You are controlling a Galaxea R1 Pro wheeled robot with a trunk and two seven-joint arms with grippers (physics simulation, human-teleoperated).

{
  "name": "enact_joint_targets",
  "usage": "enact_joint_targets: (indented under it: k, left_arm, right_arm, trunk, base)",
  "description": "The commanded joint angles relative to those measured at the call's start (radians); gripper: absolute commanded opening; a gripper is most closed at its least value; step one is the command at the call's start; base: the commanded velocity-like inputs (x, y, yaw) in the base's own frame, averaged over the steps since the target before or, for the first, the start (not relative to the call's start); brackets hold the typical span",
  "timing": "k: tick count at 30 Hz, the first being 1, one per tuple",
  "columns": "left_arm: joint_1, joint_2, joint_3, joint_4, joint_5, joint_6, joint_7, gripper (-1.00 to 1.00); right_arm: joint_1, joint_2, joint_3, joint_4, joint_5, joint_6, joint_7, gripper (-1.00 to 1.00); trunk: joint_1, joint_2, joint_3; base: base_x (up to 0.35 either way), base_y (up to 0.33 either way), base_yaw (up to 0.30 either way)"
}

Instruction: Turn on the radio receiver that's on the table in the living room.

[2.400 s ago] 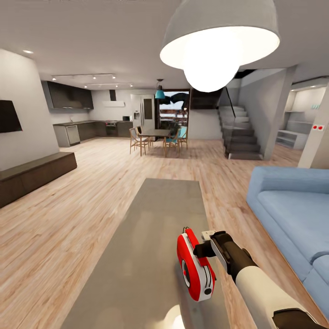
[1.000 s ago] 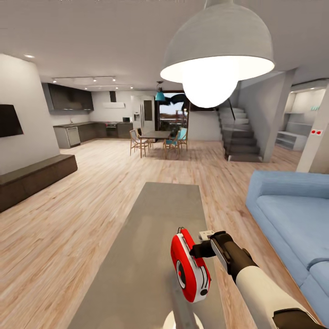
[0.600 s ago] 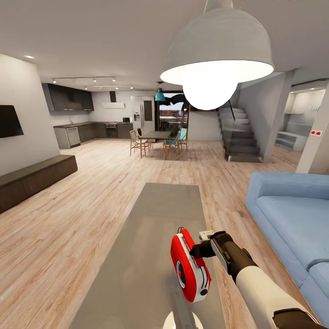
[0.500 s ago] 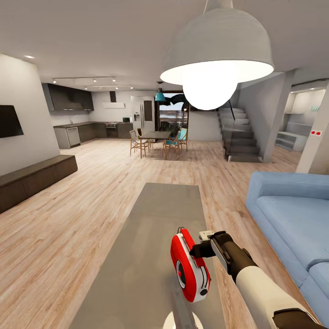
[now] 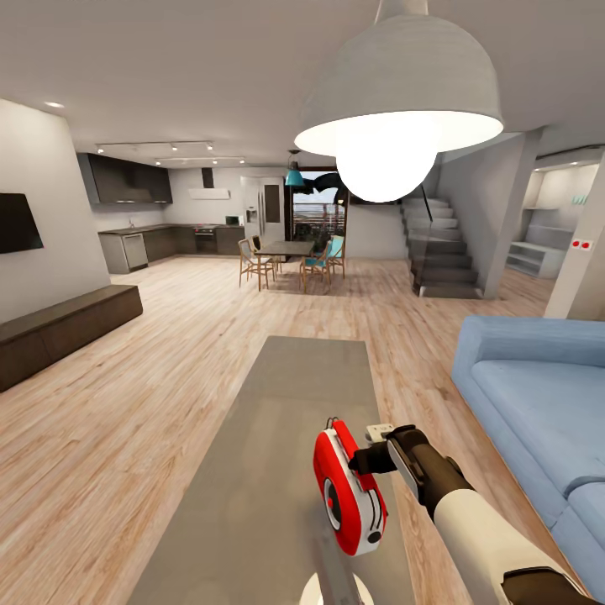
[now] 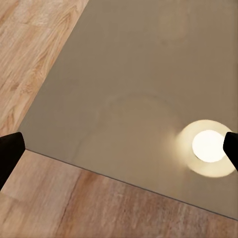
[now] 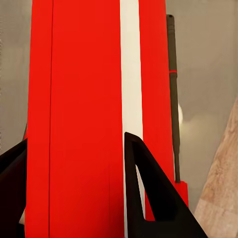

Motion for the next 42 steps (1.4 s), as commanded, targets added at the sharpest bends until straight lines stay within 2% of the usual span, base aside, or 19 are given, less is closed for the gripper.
enact_joint_targets:
  k: [1,4,6,7,9,11,17,22,26,28,30,34,37,38,41,42]
  left_arm:
    - [0.000,0.000,0.000,0.000,0.000,0.000,0.000,1.00]
    - [0.000,0.000,0.000,0.000,0.000,0.000,0.001,1.00]
    - [0.000,0.001,0.000,0.000,0.000,0.000,0.001,1.00]
    - [0.000,0.002,0.001,0.000,0.000,0.000,0.001,1.00]
    - [0.000,0.004,0.000,-0.001,-0.002,0.003,0.005,1.00]
    - [0.000,0.002,-0.001,-0.001,-0.002,0.003,0.007,1.00]
    - [0.000,0.004,-0.002,-0.023,-0.001,0.005,0.007,1.00]
    - [0.000,0.004,-0.002,-0.112,-0.001,0.010,0.000,1.00]
    - [0.000,0.000,-0.005,-0.203,0.001,0.013,-0.008,1.00]
    - [0.000,-0.002,-0.007,-0.229,0.002,0.013,-0.017,1.00]
    - [0.000,-0.007,-0.018,-0.265,0.003,0.013,-0.039,1.00]
    - [0.000,-0.009,-0.068,-0.319,0.003,0.021,-0.093,1.00]
    - [0.000,-0.011,-0.100,-0.342,0.002,0.063,-0.111,1.00]
    - [0.000,-0.011,-0.118,-0.354,0.002,0.094,-0.115,-1.00]
    - [0.000,-0.005,-0.171,-0.383,0.001,0.159,-0.121,-1.00]
    - [0.000,-0.004,-0.178,-0.385,0.001,0.164,-0.121,-1.00]
  right_arm:
    - [0.000,0.000,-0.001,0.000,-0.006,0.000,0.003,-1.00]
    - [0.000,-0.002,-0.002,0.000,-0.007,-0.001,0.025,-1.00]
    - [0.000,-0.009,-0.003,0.000,-0.004,-0.001,0.070,-1.00]
    - [0.000,-0.017,-0.001,0.000,-0.002,-0.002,0.112,-1.00]
    - [0.000,-0.042,0.006,0.000,0.016,-0.004,0.255,-1.00]
    - [0.000,-0.047,0.007,0.000,0.035,-0.004,0.286,-1.00]
    - [0.000,-0.053,0.009,0.000,0.070,-0.048,0.317,-1.00]
    - [0.000,-0.058,0.008,0.000,0.088,-0.105,0.367,-1.00]
    - [0.000,-0.099,0.005,-0.006,0.124,-0.120,0.438,-1.00]
    - [0.000,-0.109,0.004,-0.008,0.128,-0.122,0.459,-1.00]
    - [0.000,-0.120,0.004,-0.009,0.133,-0.124,0.485,-1.00]
    - [0.000,-0.129,0.003,-0.011,0.137,-0.125,0.508,-1.00]
    - [0.000,-0.131,0.003,-0.011,0.138,-0.125,0.513,-1.00]
    - [0.000,-0.131,0.003,-0.011,0.138,-0.125,0.514,-1.00]
    - [0.000,-0.132,0.003,-0.011,0.138,-0.125,0.515,-1.00]
    - [0.000,-0.132,0.003,-0.011,0.138,-0.125,0.516,-1.00]
  trunk:
    - [0.000,0.000,0.000]
    - [0.000,0.000,0.000]
    - [0.000,0.000,0.000]
    - [0.000,0.000,0.000]
    - [0.000,0.000,0.000]
    - [0.000,0.000,0.000]
    - [0.000,0.000,0.000]
    - [0.000,0.000,0.000]
    - [0.000,0.000,0.000]
    - [0.000,0.000,0.000]
    - [0.000,0.000,0.000]
    - [0.000,0.000,0.000]
    - [0.000,0.000,0.000]
    - [0.000,0.000,0.000]
    - [0.000,0.000,0.000]
    - [0.000,0.000,0.000]
  base:
    - [0.000,0.000,0.000]
    - [0.000,0.000,0.000]
    - [0.000,0.000,0.000]
    - [0.000,0.000,0.000]
    - [0.000,0.000,0.000]
    - [0.000,0.000,0.000]
    - [0.000,0.000,0.000]
    - [0.000,0.000,0.000]
    - [0.000,0.000,0.000]
    - [0.000,0.000,0.000]
    - [0.000,0.000,0.000]
    - [0.000,0.000,0.000]
    - [0.000,0.000,0.000]
    - [0.000,0.000,0.000]
    - [0.000,0.000,0.000]
    - [0.000,0.000,0.000]
